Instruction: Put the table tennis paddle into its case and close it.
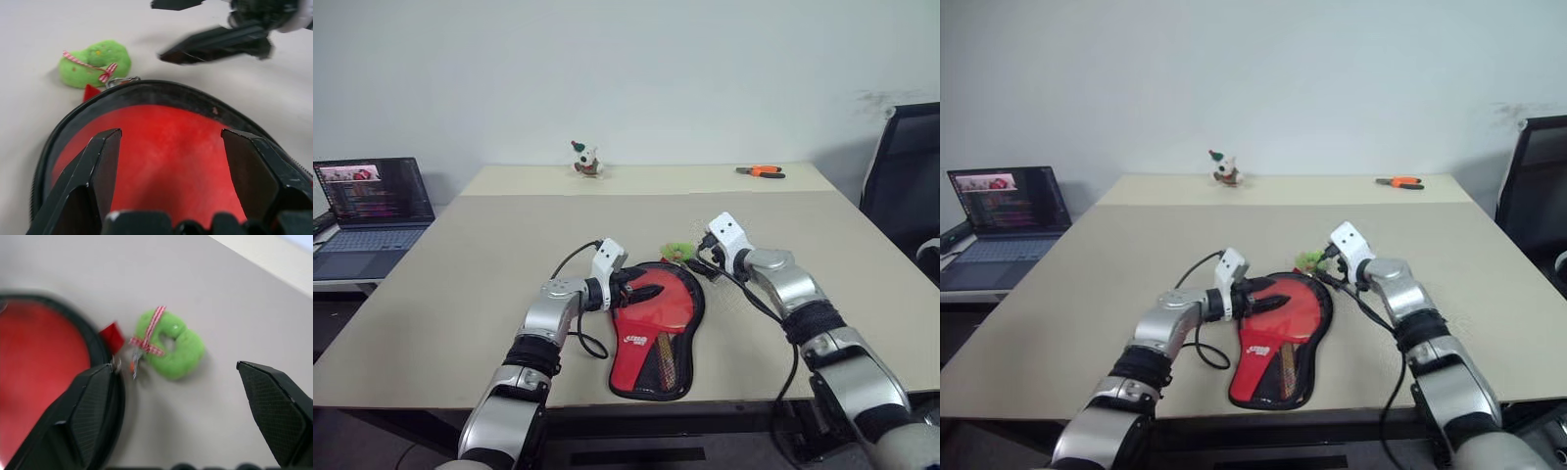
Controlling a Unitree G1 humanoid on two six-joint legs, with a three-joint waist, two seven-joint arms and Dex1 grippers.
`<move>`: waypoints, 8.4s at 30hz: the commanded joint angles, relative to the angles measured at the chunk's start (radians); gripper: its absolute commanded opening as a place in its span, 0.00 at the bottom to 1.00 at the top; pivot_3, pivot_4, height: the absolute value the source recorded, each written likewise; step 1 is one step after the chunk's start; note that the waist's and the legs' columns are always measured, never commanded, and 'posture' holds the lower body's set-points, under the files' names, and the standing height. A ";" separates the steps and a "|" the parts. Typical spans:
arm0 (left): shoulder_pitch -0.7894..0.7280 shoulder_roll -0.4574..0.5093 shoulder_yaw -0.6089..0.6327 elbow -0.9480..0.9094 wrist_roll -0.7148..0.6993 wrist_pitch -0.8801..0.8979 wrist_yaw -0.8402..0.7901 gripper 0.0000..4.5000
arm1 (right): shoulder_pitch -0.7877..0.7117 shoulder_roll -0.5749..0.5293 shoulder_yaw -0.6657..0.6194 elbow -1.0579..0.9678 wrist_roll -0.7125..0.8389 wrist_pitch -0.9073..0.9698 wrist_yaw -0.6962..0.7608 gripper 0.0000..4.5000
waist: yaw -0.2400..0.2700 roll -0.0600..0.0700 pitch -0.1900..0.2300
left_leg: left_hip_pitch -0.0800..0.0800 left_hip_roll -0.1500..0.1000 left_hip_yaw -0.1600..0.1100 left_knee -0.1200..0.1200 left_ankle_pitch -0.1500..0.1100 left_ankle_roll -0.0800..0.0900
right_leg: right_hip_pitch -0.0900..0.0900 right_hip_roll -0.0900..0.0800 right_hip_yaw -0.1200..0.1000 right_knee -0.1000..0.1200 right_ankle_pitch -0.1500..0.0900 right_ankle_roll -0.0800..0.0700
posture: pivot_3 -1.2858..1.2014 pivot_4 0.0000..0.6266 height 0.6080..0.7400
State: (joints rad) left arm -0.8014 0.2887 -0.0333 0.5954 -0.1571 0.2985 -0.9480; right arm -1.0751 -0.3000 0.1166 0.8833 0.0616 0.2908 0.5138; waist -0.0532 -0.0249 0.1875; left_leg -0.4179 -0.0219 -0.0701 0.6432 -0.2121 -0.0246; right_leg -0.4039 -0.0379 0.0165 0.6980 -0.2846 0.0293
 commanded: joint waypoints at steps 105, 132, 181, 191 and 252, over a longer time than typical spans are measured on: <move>0.291 0.129 0.020 -0.474 -0.068 0.220 0.219 0.79 | -0.213 0.313 -0.469 0.467 0.031 -0.183 -0.541 0.01 | -0.004 0.002 0.000 | 0.001 0.000 0.001 -0.004 0.000 0.000 | 0.000 0.000 0.001 0.000 0.000 0.000 | 0.52 0.24 1.00; 0.066 0.129 0.119 -0.144 -0.108 0.062 0.208 0.79 | 0.355 0.024 -0.196 -0.581 0.088 0.424 0.095 0.01 | 0.017 0.002 0.000 | -0.002 -0.001 -0.001 -0.004 0.000 0.000 | -0.002 -0.001 -0.001 -0.002 0.000 0.000 | 0.52 0.24 1.00; 0.197 0.460 0.127 -0.415 -0.268 0.217 -0.278 0.79 | 0.057 0.128 -0.088 0.087 0.058 0.079 0.283 0.00 | -0.014 0.002 0.000 | 0.003 0.002 0.001 -0.008 0.000 0.000 | -0.001 0.001 0.001 -0.002 0.000 -0.002 | 0.52 0.24 1.00; 0.203 0.456 0.121 -0.415 -0.265 0.217 -0.279 0.79 | 0.183 0.100 -0.033 -0.156 0.073 0.202 0.402 0.00 | -0.018 0.002 0.000 | 0.003 0.002 0.001 -0.010 0.000 0.000 | -0.001 0.001 0.000 -0.003 -0.001 -0.003 | 0.52 0.24 1.00; 0.124 0.276 -0.028 -0.243 -0.141 0.074 -0.200 0.79 | 0.141 -0.094 -0.149 -0.429 0.203 0.457 0.340 0.96 | -0.003 0.002 0.000 | 0.003 0.001 -0.001 -0.012 0.003 -0.002 | -0.001 0.001 -0.001 -0.002 0.000 -0.004 | 0.52 0.24 1.00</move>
State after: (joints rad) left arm -0.6413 0.5780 -0.0493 0.3400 -0.3172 0.4156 -1.1497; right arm -0.8883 -0.3958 0.0074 0.4305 0.2560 0.7771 0.8982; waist -0.0564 -0.0226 0.1878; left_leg -0.4145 -0.0206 -0.0706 0.6309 -0.2091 -0.0268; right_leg -0.4050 -0.0372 0.0152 0.6960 -0.2843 0.0254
